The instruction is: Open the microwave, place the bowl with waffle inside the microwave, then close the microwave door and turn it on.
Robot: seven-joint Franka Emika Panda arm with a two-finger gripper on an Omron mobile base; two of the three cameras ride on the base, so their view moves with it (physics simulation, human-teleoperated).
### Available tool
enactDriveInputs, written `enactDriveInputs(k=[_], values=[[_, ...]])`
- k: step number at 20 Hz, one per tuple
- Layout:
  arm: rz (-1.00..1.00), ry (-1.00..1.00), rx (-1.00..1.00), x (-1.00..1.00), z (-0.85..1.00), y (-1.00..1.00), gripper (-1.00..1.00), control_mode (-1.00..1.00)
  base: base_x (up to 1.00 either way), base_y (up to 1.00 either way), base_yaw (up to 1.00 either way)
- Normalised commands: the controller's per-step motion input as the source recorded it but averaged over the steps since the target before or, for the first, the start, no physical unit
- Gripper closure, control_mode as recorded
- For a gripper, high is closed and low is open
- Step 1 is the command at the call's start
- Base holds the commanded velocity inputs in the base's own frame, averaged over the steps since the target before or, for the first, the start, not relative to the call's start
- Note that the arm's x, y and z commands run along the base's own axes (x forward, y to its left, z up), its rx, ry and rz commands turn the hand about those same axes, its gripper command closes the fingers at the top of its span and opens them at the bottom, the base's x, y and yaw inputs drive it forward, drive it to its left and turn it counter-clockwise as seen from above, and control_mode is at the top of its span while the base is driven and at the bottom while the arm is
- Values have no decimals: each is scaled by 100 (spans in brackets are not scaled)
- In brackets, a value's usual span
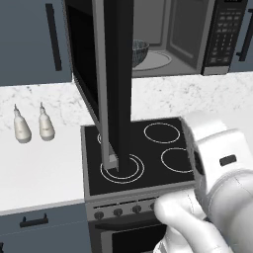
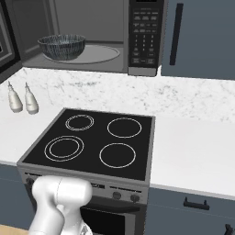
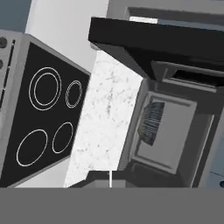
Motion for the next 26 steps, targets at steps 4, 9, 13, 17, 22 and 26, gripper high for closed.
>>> enactDriveInputs(k=[4, 9, 13, 17, 22, 26], values=[[-11, -20, -12, -53, 0, 100, 100, -100, 0, 0, 0], [-9, -10, -13, -22, 0, 100, 100, -100, 0, 0, 0], [-15, 0, -29, 60, -21, 100, 100, -100, 0, 0, 0], [-24, -1, -33, 100, -29, 100, 100, -100, 0, 0, 0], [-24, 5, -27, 100, -13, 37, 100, -100, 0, 0, 0], [-20, 2, -4, 100, 0, -72, 100, -100, 0, 0, 0]])
